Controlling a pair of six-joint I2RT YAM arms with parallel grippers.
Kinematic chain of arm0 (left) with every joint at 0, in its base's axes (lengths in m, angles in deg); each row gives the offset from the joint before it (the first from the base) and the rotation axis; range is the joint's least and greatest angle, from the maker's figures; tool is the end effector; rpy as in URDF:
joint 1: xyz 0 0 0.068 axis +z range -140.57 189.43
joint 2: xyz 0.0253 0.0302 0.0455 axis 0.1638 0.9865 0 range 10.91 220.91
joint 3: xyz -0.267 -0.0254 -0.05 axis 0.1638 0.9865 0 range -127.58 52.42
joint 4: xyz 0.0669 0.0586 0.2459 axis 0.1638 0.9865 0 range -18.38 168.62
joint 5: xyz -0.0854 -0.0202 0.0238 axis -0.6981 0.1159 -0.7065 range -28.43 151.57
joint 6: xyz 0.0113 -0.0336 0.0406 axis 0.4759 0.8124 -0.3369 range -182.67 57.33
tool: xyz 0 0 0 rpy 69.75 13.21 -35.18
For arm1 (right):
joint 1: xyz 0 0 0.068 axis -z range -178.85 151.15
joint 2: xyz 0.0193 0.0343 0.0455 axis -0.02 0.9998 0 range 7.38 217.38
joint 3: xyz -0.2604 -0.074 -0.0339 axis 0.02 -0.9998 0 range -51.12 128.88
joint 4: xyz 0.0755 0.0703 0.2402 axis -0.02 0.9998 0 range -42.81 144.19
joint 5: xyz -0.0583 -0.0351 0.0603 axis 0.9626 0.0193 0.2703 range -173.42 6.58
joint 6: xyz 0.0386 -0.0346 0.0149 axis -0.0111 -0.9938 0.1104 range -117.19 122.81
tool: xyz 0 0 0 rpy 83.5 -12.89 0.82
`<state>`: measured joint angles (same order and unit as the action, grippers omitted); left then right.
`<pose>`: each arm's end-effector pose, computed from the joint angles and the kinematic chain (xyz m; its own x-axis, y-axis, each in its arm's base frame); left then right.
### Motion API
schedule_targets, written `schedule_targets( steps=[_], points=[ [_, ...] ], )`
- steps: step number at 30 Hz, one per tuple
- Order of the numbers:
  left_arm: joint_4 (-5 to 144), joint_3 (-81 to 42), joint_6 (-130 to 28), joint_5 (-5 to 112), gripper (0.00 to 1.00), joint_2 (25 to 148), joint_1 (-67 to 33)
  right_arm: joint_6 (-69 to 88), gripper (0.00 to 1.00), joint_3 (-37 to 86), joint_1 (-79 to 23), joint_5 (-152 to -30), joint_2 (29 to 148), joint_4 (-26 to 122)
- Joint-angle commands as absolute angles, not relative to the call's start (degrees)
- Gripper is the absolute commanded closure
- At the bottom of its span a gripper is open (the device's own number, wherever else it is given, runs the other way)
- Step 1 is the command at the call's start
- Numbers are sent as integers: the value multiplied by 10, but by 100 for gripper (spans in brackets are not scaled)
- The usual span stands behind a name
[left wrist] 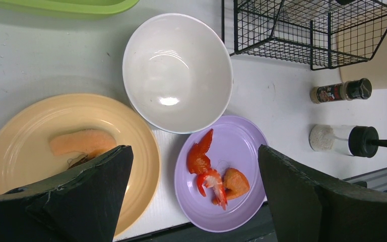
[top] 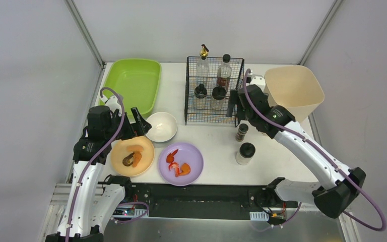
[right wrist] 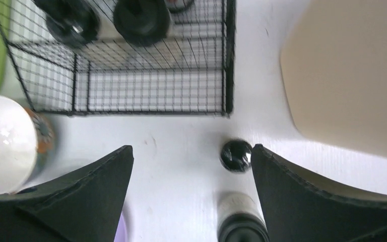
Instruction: Clear the kitchen counter
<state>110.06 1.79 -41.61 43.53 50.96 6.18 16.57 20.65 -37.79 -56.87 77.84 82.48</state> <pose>0.1423 -0.0191 0.3369 -0.5529 -0.3109 -0.7731 0.1377 0.8810 -0.4527 0.2146 0.1529 0.3686 -0.4876 -0.1203 -0.8648 -0.1626 0.9856 -0.0454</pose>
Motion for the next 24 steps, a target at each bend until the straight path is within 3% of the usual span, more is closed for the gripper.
schedule_targets(
  steps=[1,13,24],
  points=[
    [1088,18,-415,416,0,505,69,194,9,153,-389,-569,712,901],
    [1088,18,-415,416,0,504,70,283,1,-12,-390,-566,600,947],
    [1088,18,-415,413,0,505,69,310,0,-70,-391,-616,617,902]
  ],
)
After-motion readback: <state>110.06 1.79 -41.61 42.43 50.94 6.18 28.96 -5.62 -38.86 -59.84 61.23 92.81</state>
